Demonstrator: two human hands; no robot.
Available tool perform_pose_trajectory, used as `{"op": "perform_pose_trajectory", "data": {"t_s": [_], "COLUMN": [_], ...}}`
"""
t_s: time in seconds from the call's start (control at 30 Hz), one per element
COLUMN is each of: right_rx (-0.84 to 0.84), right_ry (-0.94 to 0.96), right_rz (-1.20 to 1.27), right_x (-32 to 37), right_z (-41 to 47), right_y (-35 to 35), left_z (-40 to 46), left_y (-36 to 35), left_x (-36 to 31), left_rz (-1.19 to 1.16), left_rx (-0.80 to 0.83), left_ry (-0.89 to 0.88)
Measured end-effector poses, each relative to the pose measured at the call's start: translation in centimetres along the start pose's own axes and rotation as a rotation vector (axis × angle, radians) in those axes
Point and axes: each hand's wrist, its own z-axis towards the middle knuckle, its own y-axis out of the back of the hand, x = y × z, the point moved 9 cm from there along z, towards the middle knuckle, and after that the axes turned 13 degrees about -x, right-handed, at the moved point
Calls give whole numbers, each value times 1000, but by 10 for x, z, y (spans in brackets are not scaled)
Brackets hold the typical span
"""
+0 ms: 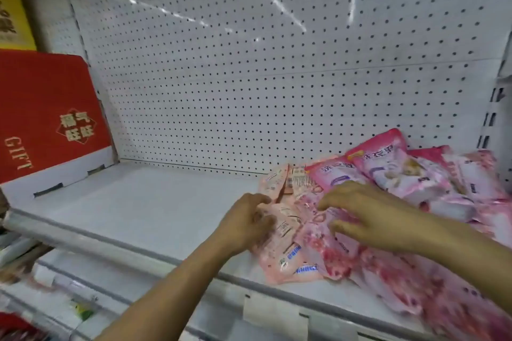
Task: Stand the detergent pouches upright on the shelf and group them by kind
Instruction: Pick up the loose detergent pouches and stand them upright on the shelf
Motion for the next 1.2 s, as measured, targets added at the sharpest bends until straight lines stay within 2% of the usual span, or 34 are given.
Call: {"op": "perform_pose_trajectory", "data": {"t_s": [0.1,0.2,0.33,0.43,0.57,0.6,0.67,0.73,0.8,0.87,0.97,1.1,1.2], "right_rx": [14,70,214,237,226,191,110,67,81,94,110,108,37], "right_ry": [50,16,-7,51,-49,-83,-163,-282,-405,-486,-562,-673,-754], "right_rz": [-126,-208,-279,-311,-108,-95,-182,-275,-323,-346,-312,-211,-153], "right_x": [-14,-36,-64,-68,-86,-95,-120,-146,-160,-166,-167,-172,-179], "right_z": [24,48,72,89,114,121,135,145,150,153,158,162,163], "right_y": [-10,-22,-40,-42,-36,-34,-31,-30,-31,-32,-38,-52,-59], "left_z": [43,80,119,145,166,170,177,181,180,179,182,185,189], "left_y": [-18,-41,-62,-74,-81,-75,-51,-25,-5,8,-4,-31,-37], "left_x": [14,19,21,14,5,11,32,55,60,60,79,106,109], "left_rz": [37,92,353,618,781,749,517,90,-369,-646,-796,-804,-838], "left_rx": [-33,-26,26,86,113,99,21,-76,-205,-344,-411,-327,-290], "left_ry": [124,196,253,171,28,42,162,293,335,330,415,510,512]}}
